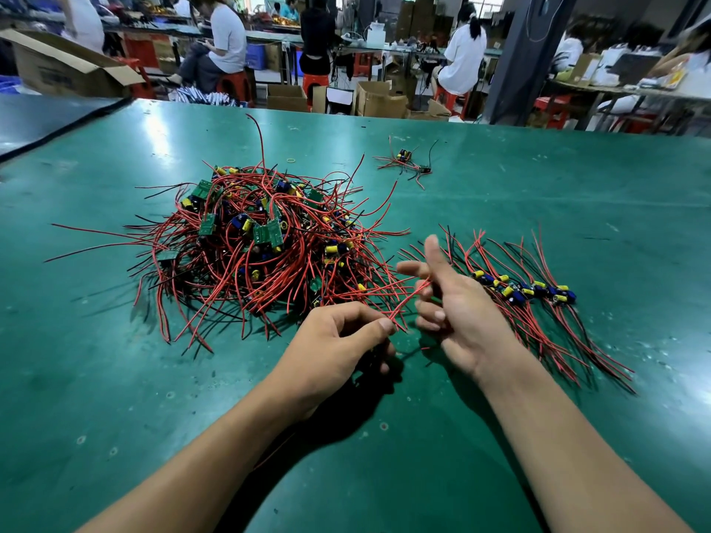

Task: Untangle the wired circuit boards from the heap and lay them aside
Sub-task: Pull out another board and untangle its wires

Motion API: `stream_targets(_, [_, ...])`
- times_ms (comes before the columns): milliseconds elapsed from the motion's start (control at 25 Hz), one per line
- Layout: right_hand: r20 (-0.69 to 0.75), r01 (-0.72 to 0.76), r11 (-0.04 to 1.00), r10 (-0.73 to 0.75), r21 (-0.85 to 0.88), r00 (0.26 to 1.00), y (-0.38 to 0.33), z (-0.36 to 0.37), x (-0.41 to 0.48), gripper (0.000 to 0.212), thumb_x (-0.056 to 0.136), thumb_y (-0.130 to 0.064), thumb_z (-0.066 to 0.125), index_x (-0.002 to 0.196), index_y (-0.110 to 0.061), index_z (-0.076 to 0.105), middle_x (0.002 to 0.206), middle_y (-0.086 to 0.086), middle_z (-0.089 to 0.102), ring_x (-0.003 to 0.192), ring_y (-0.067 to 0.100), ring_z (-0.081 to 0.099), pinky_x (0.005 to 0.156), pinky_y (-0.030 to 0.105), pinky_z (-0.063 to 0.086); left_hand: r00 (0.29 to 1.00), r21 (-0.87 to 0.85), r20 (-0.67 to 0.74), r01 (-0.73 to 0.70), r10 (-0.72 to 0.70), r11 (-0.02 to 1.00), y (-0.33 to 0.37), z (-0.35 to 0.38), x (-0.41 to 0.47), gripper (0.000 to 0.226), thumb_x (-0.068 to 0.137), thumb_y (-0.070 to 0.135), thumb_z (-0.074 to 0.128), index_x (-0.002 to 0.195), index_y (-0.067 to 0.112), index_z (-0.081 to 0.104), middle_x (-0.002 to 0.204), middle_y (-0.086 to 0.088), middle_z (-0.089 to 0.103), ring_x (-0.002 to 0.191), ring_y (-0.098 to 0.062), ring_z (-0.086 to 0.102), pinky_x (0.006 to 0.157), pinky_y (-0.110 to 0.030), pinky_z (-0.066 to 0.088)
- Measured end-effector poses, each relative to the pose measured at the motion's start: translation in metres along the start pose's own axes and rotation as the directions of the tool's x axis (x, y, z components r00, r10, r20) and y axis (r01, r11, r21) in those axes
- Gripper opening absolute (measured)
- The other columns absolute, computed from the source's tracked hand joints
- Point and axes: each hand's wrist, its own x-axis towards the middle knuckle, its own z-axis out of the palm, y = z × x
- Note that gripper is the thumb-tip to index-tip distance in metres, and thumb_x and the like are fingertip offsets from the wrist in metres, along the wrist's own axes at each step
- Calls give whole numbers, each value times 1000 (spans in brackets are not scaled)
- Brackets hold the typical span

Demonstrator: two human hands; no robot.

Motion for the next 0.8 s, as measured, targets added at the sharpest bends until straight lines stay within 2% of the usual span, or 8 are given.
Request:
stream_targets(160, [211, 65, 955, -2, -291, 977, 17, 13, -8, 44, 85, -49, 73, 94, -7, 73, 54, 8, 54, 39, 17, 52, 45, 30, 48, 999, -41, -34, -4, 2, 999, -1, 0, 2, 18, 94, 6, 60, 84, -7, 64, 69, -16, 66, 53, -22, 61, 53, -39, 58])
stream_targets(240, [210, 120, 907, -36, -403, 977, 17, 12, -8, 43, 87, -50, 69, 93, -8, 74, 57, 8, 63, 45, 20, 61, 48, 32, 52, 999, -57, -38, 4, -7, 998, -2, -1, 1, 17, 94, 6, 61, 83, -6, 66, 69, -16, 67, 52, -21, 60, 52, -33, 56])
stream_targets(360, [183, 248, 787, -174, -565, 968, 8, 1, -4, 49, 86, -59, 61, 86, -12, 77, 69, 16, 69, 60, 14, 62, 60, 29, 48, 1000, -71, -24, 14, -16, 997, -1, -2, 0, 15, 92, 7, 62, 82, -2, 68, 67, -13, 67, 51, -20, 60, 51, -26, 51])
stream_targets(440, [166, 313, 699, -271, -643, 948, 5, -6, -2, 47, 92, -55, 56, 83, -15, 78, 67, 5, 70, 60, 4, 55, 61, 24, 41, 1000, -78, -17, 20, -22, 997, 0, -2, 0, 15, 91, 9, 64, 83, -2, 67, 67, -12, 67, 51, -20, 59, 52, -25, 51])
stream_targets(520, [149, 339, 679, -324, -651, 934, 3, -9, -1, 44, 98, -48, 54, 82, -15, 78, 47, -17, 55, 48, -3, 45, 53, 13, 32, 999, -88, -14, 28, -29, 996, 0, -3, 0, 15, 91, 10, 64, 84, -3, 67, 66, -11, 67, 51, -20, 58, 53, -25, 51])
stream_targets(600, [104, 355, 664, -387, -658, 916, 2, -11, 1, 42, 97, -48, 55, 77, -17, 77, 41, -20, 44, 45, -1, 40, 50, 14, 29, 999, -90, -6, 36, -36, 995, 1, -3, 0, 15, 90, 10, 64, 85, -4, 67, 67, -11, 67, 52, -20, 58, 54, -24, 51])
stream_targets(720, [28, 387, 637, -498, -667, 867, 3, -15, 6, 39, 97, -43, 60, 78, -14, 79, 46, -23, 52, 51, -3, 48, 56, 14, 33, 999, -90, 12, 46, -45, 995, 3, -4, 0, 16, 89, 12, 65, 85, -3, 68, 67, -12, 66, 53, -21, 58, 55, -24, 51])
stream_targets(800, [-19, 394, 626, -546, -673, 837, 4, -15, 9, 38, 97, -40, 63, 79, -12, 79, 48, -20, 54, 51, -1, 46, 55, 15, 32, 998, -97, 26, 56, -54, 994, 4, -5, -1, 16, 89, 12, 65, 85, -3, 68, 67, -12, 66, 54, -21, 58, 55, -24, 51])
